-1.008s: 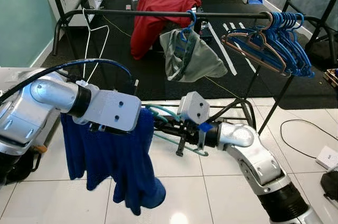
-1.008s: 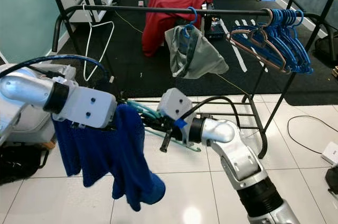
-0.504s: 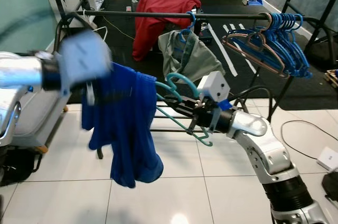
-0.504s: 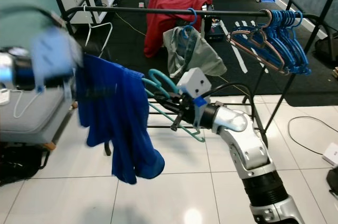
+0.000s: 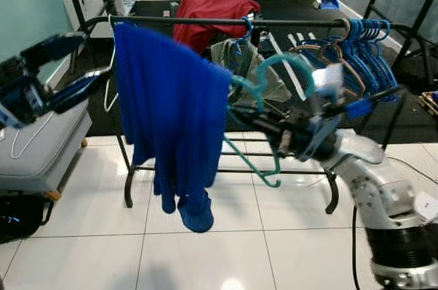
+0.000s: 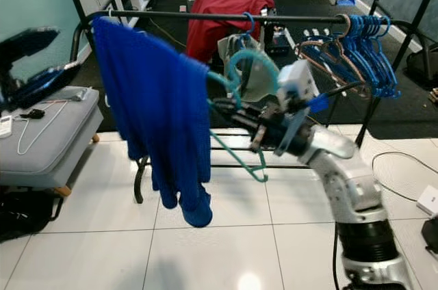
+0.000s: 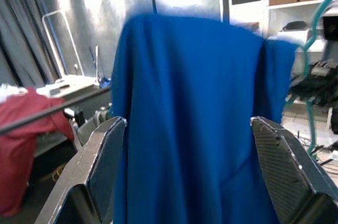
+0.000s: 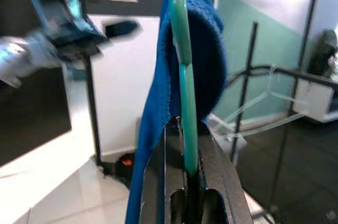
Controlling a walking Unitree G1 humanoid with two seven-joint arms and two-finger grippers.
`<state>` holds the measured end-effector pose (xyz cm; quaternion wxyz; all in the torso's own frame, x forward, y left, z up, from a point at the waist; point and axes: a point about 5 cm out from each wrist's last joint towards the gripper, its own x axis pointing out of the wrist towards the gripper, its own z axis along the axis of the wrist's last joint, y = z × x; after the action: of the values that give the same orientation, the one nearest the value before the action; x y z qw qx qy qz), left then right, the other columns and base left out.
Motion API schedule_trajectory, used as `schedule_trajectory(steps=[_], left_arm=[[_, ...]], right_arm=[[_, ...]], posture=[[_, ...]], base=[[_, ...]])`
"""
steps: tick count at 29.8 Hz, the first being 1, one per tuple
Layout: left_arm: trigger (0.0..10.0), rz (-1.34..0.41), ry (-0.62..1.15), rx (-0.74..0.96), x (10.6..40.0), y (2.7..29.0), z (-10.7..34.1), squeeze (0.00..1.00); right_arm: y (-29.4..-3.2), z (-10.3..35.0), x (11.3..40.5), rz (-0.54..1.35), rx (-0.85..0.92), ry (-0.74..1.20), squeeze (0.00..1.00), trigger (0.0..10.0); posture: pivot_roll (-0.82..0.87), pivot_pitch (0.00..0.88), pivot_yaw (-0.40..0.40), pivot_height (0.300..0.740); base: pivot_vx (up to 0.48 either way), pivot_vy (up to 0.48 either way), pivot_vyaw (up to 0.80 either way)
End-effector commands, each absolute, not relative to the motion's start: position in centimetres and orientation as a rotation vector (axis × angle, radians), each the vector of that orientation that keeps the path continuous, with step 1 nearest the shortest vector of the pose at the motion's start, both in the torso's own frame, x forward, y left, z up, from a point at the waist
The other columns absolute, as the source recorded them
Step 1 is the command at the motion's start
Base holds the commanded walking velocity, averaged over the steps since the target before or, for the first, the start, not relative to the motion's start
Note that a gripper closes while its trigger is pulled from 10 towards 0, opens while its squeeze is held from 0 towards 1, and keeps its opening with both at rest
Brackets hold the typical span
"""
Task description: Hang hanger
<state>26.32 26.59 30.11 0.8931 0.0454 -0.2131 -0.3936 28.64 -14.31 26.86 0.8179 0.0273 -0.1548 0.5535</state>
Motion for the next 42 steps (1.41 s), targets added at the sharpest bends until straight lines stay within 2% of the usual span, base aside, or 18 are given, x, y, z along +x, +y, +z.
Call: schedule_trajectory(steps=[1, 11, 15, 16, 17, 18, 20, 24, 30, 36, 38, 41, 42], left_arm=[[10.0, -0.800, -0.419, 0.092, 26.5, 26.5, 29.6, 0.00], [10.0, -0.785, -0.422, 0.056, 26.7, 26.1, 29.5, 0.00], [10.0, -0.874, -0.395, 0.021, 26.8, 24.2, 28.8, 0.00], [6.2, -0.903, -0.391, 0.013, 26.7, 23.8, 28.6, 0.00], [6.2, -0.903, -0.391, 0.013, 26.7, 23.8, 28.6, 0.00], [0.0, -0.933, -0.381, 0.004, 26.6, 23.3, 28.4, 0.00], [0.0, -0.949, -0.374, -0.001, 26.5, 23.0, 28.3, 0.00], [0.0, -1.061, -0.352, -0.065, 26.0, 20.5, 27.4, 0.00], [0.0, -1.056, -0.357, -0.086, 26.5, 19.5, 27.0, 0.00], [0.0, -0.920, -0.407, -0.054, 27.6, 21.1, 28.2, 0.00], [0.0, -0.793, -0.437, -0.026, 28.2, 23.0, 29.2, 0.00], [0.0, -0.793, -0.437, -0.026, 28.2, 23.0, 29.2, 0.00], [0.0, -0.730, -0.450, -0.013, 28.4, 23.8, 29.7, 0.00]], right_arm=[[-14.2, 27.9, 28.0, 1.223, 0.072, -0.376, 0.00, 0.0], [-14.3, 28.7, 27.3, 1.277, 0.112, -0.381, 0.00, 0.0], [-14.1, 28.9, 27.3, 1.289, 0.127, -0.376, 0.00, 0.0], [-14.1, 28.9, 27.3, 1.290, 0.129, -0.376, 0.00, 0.0], [-14.1, 28.9, 27.3, 1.290, 0.129, -0.376, 0.00, 0.0], [-14.1, 28.9, 27.3, 1.288, 0.131, -0.378, 0.00, 0.0], [-14.1, 28.9, 27.3, 1.288, 0.134, -0.378, 0.00, 0.0], [-14.1, 29.1, 27.3, 1.284, 0.142, -0.381, 0.00, 0.0], [-14.1, 29.1, 27.3, 1.274, 0.143, -0.382, 0.00, 0.0], [-14.3, 28.8, 27.4, 1.256, 0.130, -0.363, 0.00, 0.0], [-14.5, 28.4, 27.5, 1.240, 0.122, -0.348, 0.00, 0.0], [-14.5, 28.4, 27.5, 1.240, 0.122, -0.348, 0.00, 0.0], [-14.5, 28.3, 27.5, 1.233, 0.120, -0.342, 0.00, 0.0]], posture=[[-0.06, 0.065, 0.012, 0.740], [-0.06, 0.063, 0.008, 0.740], [-0.06, 0.061, 0.007, 0.740], [-0.06, 0.061, 0.007, 0.740], [-0.06, 0.061, 0.007, 0.740], [-0.06, 0.061, 0.006, 0.740], [-0.06, 0.061, 0.006, 0.740], [-0.06, 0.060, 0.007, 0.740], [-0.07, 0.059, 0.011, 0.740], [-0.07, 0.061, 0.013, 0.740], [-0.06, 0.062, 0.013, 0.740], [-0.06, 0.062, 0.013, 0.740], [-0.06, 0.061, 0.013, 0.740]], base=[[0.000, 0.000, 0.00], [0.000, 0.000, 0.00], [0.000, 0.000, 0.00], [0.000, 0.000, 0.00], [0.000, 0.000, 0.00], [0.000, 0.000, 0.00], [0.000, 0.000, 0.00], [0.000, 0.000, 0.00], [0.000, 0.000, 0.00], [0.000, 0.000, 0.00], [0.000, 0.000, 0.00], [0.000, 0.000, 0.00], [0.000, 0.000, 0.00]])
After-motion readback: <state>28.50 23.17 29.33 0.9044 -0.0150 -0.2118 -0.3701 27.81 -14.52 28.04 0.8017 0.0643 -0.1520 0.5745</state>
